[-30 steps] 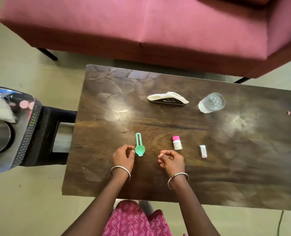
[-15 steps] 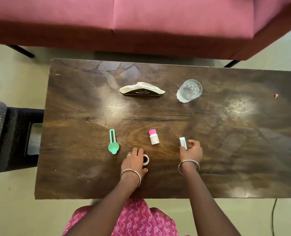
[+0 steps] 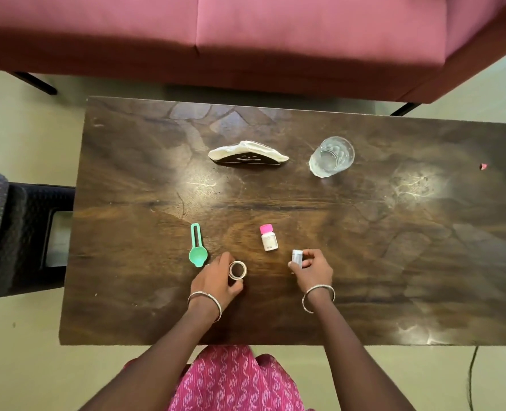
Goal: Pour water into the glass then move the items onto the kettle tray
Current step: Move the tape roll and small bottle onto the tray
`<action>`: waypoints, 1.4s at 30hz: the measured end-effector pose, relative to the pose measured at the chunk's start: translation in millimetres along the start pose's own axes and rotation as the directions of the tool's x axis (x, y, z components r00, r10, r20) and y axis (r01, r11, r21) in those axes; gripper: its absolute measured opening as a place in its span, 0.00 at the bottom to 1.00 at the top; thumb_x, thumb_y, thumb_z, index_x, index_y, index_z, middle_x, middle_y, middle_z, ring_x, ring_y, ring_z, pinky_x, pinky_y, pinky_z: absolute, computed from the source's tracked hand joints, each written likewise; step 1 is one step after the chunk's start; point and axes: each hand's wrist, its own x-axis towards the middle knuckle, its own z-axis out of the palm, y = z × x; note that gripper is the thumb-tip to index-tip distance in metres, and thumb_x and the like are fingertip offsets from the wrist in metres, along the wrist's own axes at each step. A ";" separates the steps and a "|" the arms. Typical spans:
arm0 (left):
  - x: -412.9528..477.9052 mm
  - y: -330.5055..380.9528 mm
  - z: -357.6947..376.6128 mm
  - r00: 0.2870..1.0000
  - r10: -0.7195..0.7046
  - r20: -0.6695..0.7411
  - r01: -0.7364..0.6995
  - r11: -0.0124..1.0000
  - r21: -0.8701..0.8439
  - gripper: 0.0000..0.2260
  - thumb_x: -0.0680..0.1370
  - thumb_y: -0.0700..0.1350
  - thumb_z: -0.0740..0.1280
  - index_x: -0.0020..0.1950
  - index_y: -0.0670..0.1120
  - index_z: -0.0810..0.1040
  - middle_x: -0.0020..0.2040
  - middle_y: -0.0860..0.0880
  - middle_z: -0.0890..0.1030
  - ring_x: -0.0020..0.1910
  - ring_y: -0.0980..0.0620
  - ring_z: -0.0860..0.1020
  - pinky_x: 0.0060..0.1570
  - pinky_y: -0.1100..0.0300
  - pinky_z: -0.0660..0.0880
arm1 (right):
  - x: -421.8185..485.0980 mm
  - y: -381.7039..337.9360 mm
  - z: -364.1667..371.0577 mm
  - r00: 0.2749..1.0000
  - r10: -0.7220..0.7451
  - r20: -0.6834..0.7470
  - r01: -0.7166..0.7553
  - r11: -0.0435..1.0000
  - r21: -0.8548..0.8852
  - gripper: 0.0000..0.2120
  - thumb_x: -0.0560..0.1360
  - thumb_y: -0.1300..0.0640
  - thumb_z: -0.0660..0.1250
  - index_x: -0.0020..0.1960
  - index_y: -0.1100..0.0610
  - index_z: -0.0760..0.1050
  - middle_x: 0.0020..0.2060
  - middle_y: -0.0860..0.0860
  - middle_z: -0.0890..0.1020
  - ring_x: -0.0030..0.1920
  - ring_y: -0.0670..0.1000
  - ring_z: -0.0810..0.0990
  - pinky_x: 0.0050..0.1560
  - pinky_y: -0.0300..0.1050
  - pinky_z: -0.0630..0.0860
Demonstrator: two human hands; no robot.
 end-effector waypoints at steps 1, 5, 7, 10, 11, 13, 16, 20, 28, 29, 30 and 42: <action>-2.0 -2.7 -4.8 1.000 -0.011 -0.020 0.011 1.000 -0.028 0.15 0.70 0.55 0.69 0.51 0.53 0.68 0.48 0.54 0.79 0.47 0.48 0.80 0.41 0.55 0.75 | -8.7 -1.5 4.1 0.999 -0.021 0.024 0.021 1.000 0.003 0.19 0.69 0.56 0.76 0.58 0.53 0.77 0.35 0.48 0.80 0.41 0.52 0.82 0.48 0.45 0.77; -11.6 -18.6 -22.7 0.995 -0.034 -0.098 0.024 0.995 -0.099 0.17 0.68 0.55 0.70 0.51 0.55 0.68 0.43 0.53 0.81 0.42 0.45 0.81 0.36 0.58 0.73 | -49.7 -11.6 24.3 0.994 -0.055 0.090 0.040 0.986 0.161 0.21 0.69 0.57 0.77 0.61 0.52 0.78 0.34 0.49 0.79 0.39 0.55 0.83 0.48 0.55 0.82; -16.9 -31.8 -32.0 0.991 -0.027 -0.128 0.010 0.991 -0.131 0.17 0.68 0.55 0.71 0.52 0.55 0.69 0.43 0.53 0.82 0.42 0.45 0.81 0.37 0.57 0.73 | -71.7 -18.5 36.7 0.992 -0.072 0.108 0.044 0.969 0.245 0.18 0.69 0.58 0.77 0.58 0.52 0.79 0.33 0.49 0.78 0.35 0.51 0.83 0.46 0.56 0.84; -25.1 -55.7 -47.8 0.986 -0.004 -0.166 -0.024 0.986 -0.166 0.16 0.67 0.54 0.71 0.52 0.55 0.71 0.45 0.55 0.82 0.44 0.48 0.81 0.38 0.57 0.73 | -101.2 -31.6 56.7 0.987 -0.104 0.121 0.057 0.938 0.342 0.16 0.70 0.61 0.77 0.55 0.51 0.80 0.31 0.47 0.77 0.29 0.41 0.79 0.41 0.52 0.85; -28.5 -65.2 -54.0 0.985 0.014 -0.174 -0.043 0.986 -0.164 0.16 0.67 0.53 0.71 0.52 0.55 0.71 0.45 0.56 0.82 0.44 0.49 0.81 0.38 0.58 0.73 | -110.7 -37.4 63.8 0.987 -0.109 0.119 0.057 0.927 0.370 0.16 0.70 0.62 0.77 0.55 0.51 0.80 0.31 0.48 0.76 0.28 0.41 0.78 0.38 0.48 0.85; -36.8 -86.7 -68.9 0.980 0.042 -0.196 -0.073 0.986 -0.151 0.15 0.68 0.53 0.71 0.52 0.55 0.72 0.46 0.57 0.81 0.45 0.51 0.80 0.39 0.58 0.72 | -129.2 -52.2 79.5 0.985 -0.113 0.127 0.047 0.900 0.433 0.16 0.70 0.63 0.77 0.55 0.52 0.80 0.32 0.49 0.76 0.29 0.41 0.79 0.34 0.43 0.83; -52.1 -119.7 -93.2 0.967 0.035 -0.254 -0.077 0.984 -0.158 0.16 0.68 0.54 0.71 0.53 0.54 0.73 0.48 0.57 0.80 0.46 0.51 0.80 0.42 0.57 0.75 | -154.5 -75.5 106.0 0.977 -0.133 0.165 0.039 0.878 0.477 0.17 0.70 0.64 0.76 0.56 0.56 0.79 0.36 0.52 0.81 0.31 0.44 0.83 0.36 0.47 0.84; -71.7 -172.3 -133.6 0.925 -0.034 -0.379 -0.050 0.976 -0.210 0.16 0.68 0.52 0.74 0.53 0.54 0.75 0.48 0.57 0.80 0.45 0.53 0.80 0.43 0.57 0.77 | -188.9 -112.2 153.2 0.966 -0.175 0.192 0.059 0.868 0.493 0.16 0.70 0.64 0.76 0.55 0.55 0.78 0.41 0.56 0.82 0.33 0.50 0.85 0.41 0.52 0.84; -86.2 -295.8 -206.8 0.837 -0.228 -0.497 0.113 0.961 -0.250 0.18 0.69 0.48 0.76 0.57 0.47 0.79 0.51 0.47 0.80 0.49 0.45 0.78 0.50 0.52 0.76 | -256.3 -200.3 252.4 0.884 -0.331 0.329 0.138 0.859 0.494 0.17 0.71 0.64 0.75 0.57 0.53 0.76 0.44 0.56 0.83 0.36 0.47 0.84 0.36 0.43 0.83; -85.2 -307.3 -213.5 0.828 -0.249 -0.503 0.126 0.956 -0.266 0.18 0.69 0.47 0.76 0.57 0.47 0.79 0.50 0.47 0.80 0.49 0.45 0.79 0.49 0.52 0.76 | -261.8 -209.3 261.4 0.875 -0.344 0.342 0.149 0.861 0.486 0.17 0.71 0.64 0.75 0.57 0.54 0.76 0.44 0.56 0.83 0.37 0.47 0.84 0.36 0.42 0.83; -83.4 -319.4 -221.4 0.815 -0.278 -0.508 0.141 0.946 -0.291 0.18 0.69 0.47 0.76 0.57 0.48 0.79 0.50 0.47 0.80 0.48 0.45 0.79 0.49 0.52 0.76 | -267.4 -219.4 271.7 0.866 -0.355 0.352 0.162 0.865 0.474 0.17 0.72 0.64 0.75 0.58 0.54 0.77 0.45 0.56 0.83 0.38 0.47 0.84 0.36 0.42 0.83; 2.5 -418.2 -283.5 0.646 -0.620 -0.445 0.324 0.751 -0.576 0.14 0.71 0.46 0.75 0.55 0.49 0.78 0.40 0.43 0.84 0.41 0.39 0.82 0.40 0.51 0.78 | -284.8 -315.9 371.8 0.802 -0.465 0.374 0.317 0.863 0.393 0.17 0.72 0.59 0.76 0.59 0.52 0.77 0.40 0.48 0.81 0.41 0.51 0.84 0.43 0.55 0.85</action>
